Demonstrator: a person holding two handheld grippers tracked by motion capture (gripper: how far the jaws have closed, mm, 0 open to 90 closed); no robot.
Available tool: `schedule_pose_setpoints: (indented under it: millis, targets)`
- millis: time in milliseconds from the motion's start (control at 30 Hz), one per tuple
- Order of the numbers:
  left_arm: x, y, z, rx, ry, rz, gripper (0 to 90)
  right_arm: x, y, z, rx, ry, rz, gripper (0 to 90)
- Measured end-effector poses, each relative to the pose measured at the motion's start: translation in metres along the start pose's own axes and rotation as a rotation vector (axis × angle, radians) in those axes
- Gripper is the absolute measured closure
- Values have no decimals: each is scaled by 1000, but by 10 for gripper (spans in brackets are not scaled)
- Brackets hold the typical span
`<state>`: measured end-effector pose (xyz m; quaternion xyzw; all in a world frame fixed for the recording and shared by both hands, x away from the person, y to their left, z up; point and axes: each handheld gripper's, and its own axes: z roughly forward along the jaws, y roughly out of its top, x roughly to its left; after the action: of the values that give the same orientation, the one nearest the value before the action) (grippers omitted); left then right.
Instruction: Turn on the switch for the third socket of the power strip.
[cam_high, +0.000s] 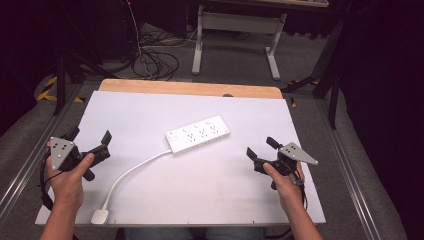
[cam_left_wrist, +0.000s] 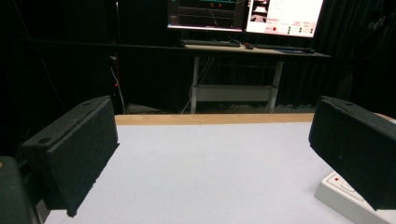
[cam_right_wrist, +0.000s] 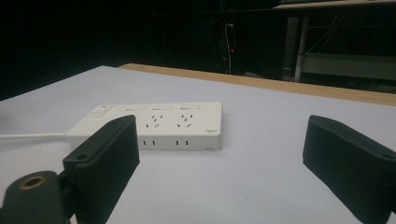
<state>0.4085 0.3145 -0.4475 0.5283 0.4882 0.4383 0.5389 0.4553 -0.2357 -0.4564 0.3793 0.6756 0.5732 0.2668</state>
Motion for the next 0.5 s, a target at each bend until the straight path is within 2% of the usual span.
schedule_pose_setpoints:
  millis: [400,500]
  targets:
    - [-1,0,1,4,-7,4,19,-1,0,-1,-6,-6,0,116]
    - [-2,0,1,6,-10,3,19,-1,0,-1,-6,-3,-6,185]
